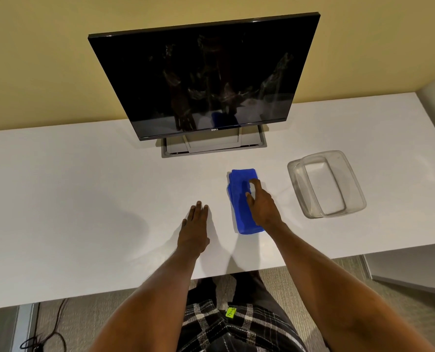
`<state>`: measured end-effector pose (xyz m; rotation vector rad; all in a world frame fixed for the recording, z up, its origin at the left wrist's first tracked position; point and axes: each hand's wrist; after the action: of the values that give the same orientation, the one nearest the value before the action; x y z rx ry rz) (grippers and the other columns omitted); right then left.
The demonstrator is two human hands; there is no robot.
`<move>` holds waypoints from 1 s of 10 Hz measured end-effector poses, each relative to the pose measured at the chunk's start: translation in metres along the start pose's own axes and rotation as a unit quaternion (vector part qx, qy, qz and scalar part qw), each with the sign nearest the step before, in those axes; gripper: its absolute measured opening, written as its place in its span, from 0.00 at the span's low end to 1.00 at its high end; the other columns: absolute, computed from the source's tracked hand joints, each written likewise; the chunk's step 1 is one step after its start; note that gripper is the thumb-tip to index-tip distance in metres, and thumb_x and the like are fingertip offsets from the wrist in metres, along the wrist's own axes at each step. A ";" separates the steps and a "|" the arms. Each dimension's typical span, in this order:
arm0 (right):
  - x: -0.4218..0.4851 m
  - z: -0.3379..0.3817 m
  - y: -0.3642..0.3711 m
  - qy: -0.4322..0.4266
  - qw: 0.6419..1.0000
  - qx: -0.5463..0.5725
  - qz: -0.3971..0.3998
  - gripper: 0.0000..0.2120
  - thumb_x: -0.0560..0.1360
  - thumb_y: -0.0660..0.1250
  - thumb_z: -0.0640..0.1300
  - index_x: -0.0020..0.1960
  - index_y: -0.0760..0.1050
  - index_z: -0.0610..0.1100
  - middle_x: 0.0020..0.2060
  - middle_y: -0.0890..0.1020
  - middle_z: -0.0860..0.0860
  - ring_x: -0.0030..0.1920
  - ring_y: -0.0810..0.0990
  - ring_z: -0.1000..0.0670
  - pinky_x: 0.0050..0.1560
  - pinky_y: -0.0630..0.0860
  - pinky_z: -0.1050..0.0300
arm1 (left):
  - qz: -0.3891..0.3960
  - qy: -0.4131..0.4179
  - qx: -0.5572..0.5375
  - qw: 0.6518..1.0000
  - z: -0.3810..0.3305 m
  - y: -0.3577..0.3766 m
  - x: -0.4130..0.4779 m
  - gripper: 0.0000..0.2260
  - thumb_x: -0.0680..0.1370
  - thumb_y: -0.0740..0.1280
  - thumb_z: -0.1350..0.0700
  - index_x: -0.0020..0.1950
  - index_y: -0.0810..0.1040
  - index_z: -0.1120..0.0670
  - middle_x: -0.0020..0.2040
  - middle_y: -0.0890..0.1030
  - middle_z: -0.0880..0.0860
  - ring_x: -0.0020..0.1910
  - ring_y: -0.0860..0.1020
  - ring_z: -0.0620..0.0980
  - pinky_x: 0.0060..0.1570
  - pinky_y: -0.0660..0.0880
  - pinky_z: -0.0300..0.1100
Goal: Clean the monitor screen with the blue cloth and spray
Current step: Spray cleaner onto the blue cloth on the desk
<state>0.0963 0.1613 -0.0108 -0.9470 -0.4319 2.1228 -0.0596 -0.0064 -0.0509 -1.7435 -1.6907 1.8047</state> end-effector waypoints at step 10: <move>-0.038 -0.027 0.008 -0.028 0.999 -0.021 -0.002 0.23 0.87 0.58 0.47 0.81 0.59 0.47 0.63 0.81 0.45 0.58 0.84 0.45 0.64 0.82 0.45 | -0.004 -0.002 -0.010 1.000 0.000 0.004 -0.004 0.46 0.80 0.72 0.60 0.86 0.41 0.52 0.86 0.37 0.51 0.86 0.40 0.52 0.83 0.52 0.53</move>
<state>0.1293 0.1270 -0.0146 -0.9105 -0.5073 2.1494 -0.0560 -0.0102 -0.0513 -1.7393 -1.7209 1.7960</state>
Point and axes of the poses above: each hand's wrist, its own x-axis towards the middle knuckle, its own y-axis out of the palm, z = x × y
